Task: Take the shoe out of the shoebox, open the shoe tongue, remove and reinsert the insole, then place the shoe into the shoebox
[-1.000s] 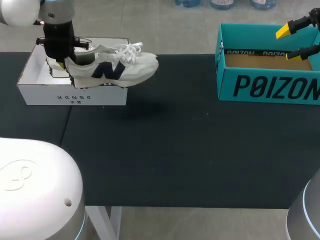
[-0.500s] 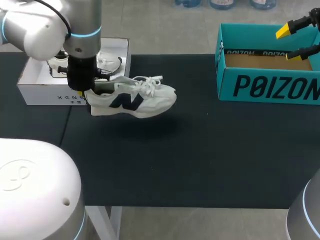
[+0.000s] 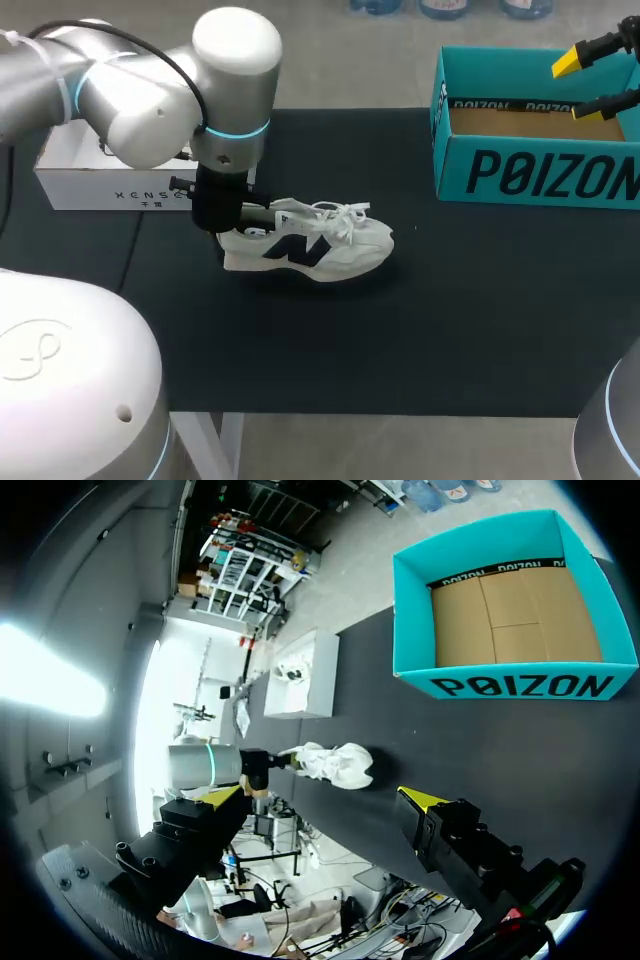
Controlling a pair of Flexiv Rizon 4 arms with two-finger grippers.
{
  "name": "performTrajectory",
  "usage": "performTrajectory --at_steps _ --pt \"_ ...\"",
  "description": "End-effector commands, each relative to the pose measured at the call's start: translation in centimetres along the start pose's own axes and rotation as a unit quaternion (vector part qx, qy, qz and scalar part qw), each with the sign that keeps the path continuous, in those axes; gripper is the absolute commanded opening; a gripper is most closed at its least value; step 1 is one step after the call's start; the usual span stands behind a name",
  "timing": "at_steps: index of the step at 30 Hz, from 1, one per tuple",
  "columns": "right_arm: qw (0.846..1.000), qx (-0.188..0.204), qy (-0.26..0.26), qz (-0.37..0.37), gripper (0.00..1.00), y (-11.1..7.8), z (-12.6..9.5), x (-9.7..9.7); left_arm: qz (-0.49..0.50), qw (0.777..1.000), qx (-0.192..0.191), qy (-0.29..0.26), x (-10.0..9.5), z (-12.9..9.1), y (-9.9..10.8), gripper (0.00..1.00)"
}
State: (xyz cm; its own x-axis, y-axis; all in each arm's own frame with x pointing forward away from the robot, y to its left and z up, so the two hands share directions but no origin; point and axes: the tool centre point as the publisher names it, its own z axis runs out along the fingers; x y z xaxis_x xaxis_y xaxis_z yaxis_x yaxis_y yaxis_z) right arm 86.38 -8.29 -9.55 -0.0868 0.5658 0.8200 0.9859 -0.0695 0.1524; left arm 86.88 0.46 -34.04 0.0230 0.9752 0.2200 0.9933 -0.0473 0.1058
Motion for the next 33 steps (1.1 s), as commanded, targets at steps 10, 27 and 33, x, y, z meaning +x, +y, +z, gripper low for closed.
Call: performTrajectory --at_steps 10,27,33 --pt "1.000 -0.001 -0.001 0.000 1.00 -0.1 0.0 0.0 0.022 0.999 0.024 -0.008 -3.3 1.0 -1.2 0.00" --pt "1.000 -0.001 -0.001 0.000 1.00 -0.1 0.0 0.0 0.001 0.999 0.049 -0.017 -3.5 2.6 -1.5 0.00" --pt "1.000 -0.001 -0.001 0.000 1.00 -0.1 0.0 0.0 0.006 0.999 0.042 -0.018 -3.7 1.9 -1.1 0.00"
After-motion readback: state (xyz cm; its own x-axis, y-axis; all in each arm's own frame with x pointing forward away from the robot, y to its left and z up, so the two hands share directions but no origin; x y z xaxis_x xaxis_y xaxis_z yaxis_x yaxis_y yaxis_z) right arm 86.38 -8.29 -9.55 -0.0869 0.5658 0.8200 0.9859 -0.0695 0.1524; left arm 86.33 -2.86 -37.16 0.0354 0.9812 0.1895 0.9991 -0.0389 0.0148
